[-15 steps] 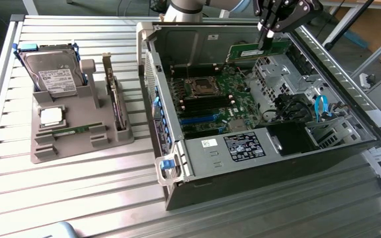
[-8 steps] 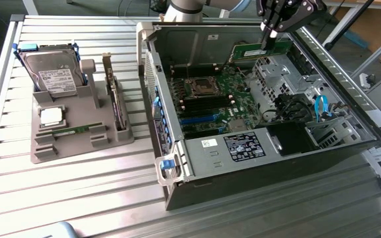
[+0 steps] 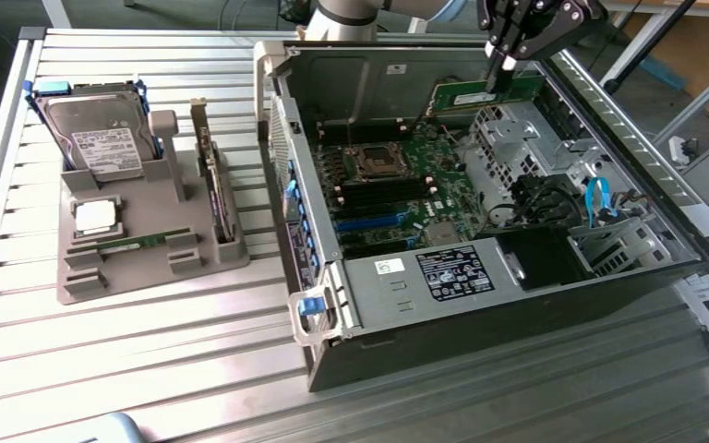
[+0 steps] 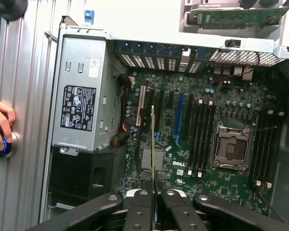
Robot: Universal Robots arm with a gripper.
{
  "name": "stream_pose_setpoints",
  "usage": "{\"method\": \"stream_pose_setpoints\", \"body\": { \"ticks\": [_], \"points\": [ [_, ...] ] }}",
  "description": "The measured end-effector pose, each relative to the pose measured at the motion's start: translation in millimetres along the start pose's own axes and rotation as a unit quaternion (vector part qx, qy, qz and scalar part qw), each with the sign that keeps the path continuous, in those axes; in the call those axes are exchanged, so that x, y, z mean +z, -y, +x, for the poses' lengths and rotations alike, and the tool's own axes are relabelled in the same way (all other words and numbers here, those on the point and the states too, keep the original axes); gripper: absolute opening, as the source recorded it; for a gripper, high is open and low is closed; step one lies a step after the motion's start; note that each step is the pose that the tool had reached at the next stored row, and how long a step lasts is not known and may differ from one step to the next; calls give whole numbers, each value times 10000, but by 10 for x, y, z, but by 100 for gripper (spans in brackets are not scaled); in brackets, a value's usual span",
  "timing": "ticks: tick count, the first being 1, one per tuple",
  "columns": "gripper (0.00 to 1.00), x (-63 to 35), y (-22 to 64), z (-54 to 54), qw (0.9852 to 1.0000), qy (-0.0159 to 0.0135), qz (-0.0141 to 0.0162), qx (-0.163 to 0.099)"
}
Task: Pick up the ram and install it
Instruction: 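Pick up the ram and move it above insertion slot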
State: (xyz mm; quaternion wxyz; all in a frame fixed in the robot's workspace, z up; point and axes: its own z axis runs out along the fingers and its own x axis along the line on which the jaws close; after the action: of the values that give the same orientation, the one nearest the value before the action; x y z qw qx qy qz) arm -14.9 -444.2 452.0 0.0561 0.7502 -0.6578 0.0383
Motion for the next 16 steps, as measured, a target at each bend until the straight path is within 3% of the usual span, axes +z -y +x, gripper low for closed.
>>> {"method": "stream_pose_setpoints", "body": {
  "ticks": [5, 9, 11, 12, 16],
  "points": [
    [13, 0, 0, 1, 10000, 54, 7, -1],
    [13, 0, 0, 1, 9999, 142, 19, -2],
    [13, 0, 0, 1, 9998, 221, 29, -4],
    [13, -1, 0, 1, 9997, 246, 33, -4],
    [13, -1, 0, 1, 9995, 302, 40, -5]
  ]
}}
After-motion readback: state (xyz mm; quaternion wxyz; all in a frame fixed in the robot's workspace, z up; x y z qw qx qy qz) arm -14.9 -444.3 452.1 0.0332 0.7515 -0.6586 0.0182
